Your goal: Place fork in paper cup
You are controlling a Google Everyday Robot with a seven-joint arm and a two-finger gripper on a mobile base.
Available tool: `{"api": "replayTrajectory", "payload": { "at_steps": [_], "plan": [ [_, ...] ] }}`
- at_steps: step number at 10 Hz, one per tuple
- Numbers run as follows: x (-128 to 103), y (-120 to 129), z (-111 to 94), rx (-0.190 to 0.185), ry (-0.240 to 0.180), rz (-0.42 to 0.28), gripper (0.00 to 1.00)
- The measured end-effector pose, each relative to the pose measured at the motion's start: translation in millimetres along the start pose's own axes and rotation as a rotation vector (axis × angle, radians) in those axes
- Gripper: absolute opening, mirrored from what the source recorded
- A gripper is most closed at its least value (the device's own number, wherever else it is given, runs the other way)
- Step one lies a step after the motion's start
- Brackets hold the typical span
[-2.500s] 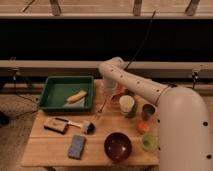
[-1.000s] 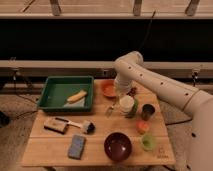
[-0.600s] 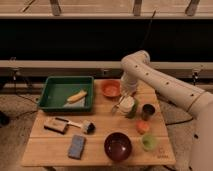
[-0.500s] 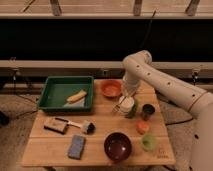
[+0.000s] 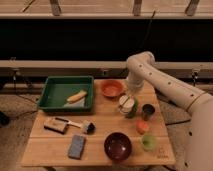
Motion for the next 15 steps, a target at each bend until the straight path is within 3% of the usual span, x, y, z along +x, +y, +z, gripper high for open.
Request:
{"api": "replayTrajectory", "payload": {
  "at_steps": [4,7,12,15],
  "plan": [
    [2.4,-0.9,-5.5,-0.001,0.008,0.011,0.52],
    [4.6,-1.0,-8.1,-0.002,0.014,0.012,0.77],
    [6.4,-1.9,-4.4,-0.004,0.014,0.004,0.8],
    [9.9,0.6,-3.0,0.022,0.0,0.024,0.8]
  ]
}}
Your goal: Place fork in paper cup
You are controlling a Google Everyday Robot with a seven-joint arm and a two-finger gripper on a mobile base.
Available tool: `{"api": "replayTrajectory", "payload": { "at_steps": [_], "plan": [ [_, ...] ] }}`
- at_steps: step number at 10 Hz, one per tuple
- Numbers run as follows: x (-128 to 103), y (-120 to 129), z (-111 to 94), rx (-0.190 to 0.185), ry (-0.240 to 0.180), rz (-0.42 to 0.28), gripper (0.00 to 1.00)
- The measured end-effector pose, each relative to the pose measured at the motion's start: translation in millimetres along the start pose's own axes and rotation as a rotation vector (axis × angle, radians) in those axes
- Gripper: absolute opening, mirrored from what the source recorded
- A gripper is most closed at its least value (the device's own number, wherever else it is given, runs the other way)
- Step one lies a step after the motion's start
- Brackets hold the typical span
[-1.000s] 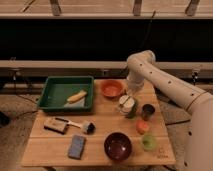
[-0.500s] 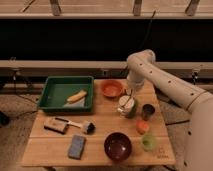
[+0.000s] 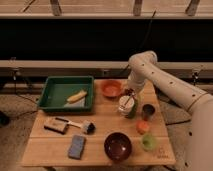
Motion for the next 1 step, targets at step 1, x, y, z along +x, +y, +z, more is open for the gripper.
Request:
{"api": "replayTrajectory", "payload": {
  "at_steps": [1],
  "plan": [
    [-1.1,-1.5,0.2,0.0,-0.001,-0.002,0.8]
  ]
}}
